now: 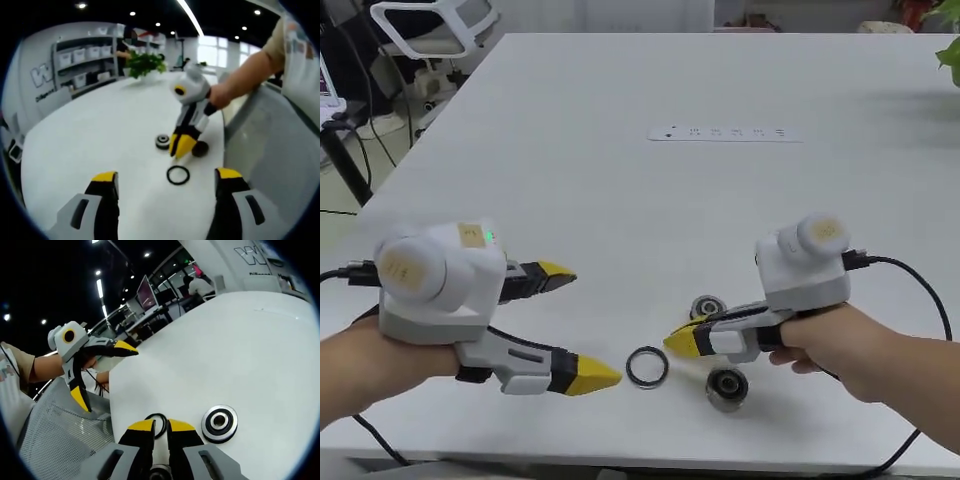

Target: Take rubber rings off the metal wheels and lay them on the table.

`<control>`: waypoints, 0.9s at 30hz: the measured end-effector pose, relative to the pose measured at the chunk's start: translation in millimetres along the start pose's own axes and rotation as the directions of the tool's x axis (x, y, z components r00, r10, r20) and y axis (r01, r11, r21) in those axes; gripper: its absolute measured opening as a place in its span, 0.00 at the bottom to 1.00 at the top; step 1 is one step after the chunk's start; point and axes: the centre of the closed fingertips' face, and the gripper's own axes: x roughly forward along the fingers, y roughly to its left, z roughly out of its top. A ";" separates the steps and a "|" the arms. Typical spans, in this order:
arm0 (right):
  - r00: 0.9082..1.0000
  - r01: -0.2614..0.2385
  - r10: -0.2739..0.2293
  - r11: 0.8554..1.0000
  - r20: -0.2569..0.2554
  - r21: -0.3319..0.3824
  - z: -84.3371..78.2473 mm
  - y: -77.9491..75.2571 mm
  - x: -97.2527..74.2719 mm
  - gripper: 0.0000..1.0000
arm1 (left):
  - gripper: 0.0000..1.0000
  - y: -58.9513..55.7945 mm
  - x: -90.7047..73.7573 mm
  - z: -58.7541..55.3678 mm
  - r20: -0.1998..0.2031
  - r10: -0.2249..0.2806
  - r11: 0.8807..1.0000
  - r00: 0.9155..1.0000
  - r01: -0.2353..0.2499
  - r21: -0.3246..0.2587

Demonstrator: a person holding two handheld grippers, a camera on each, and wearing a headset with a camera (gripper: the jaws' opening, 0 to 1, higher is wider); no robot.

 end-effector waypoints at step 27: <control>0.977 0.140 -0.136 0.990 0.164 -0.017 38.4 -31.4 -54.9 0.24 | 0.76 16.8 27.8 22.0 0.000 -0.020 1.000 1.000 0.020 -0.010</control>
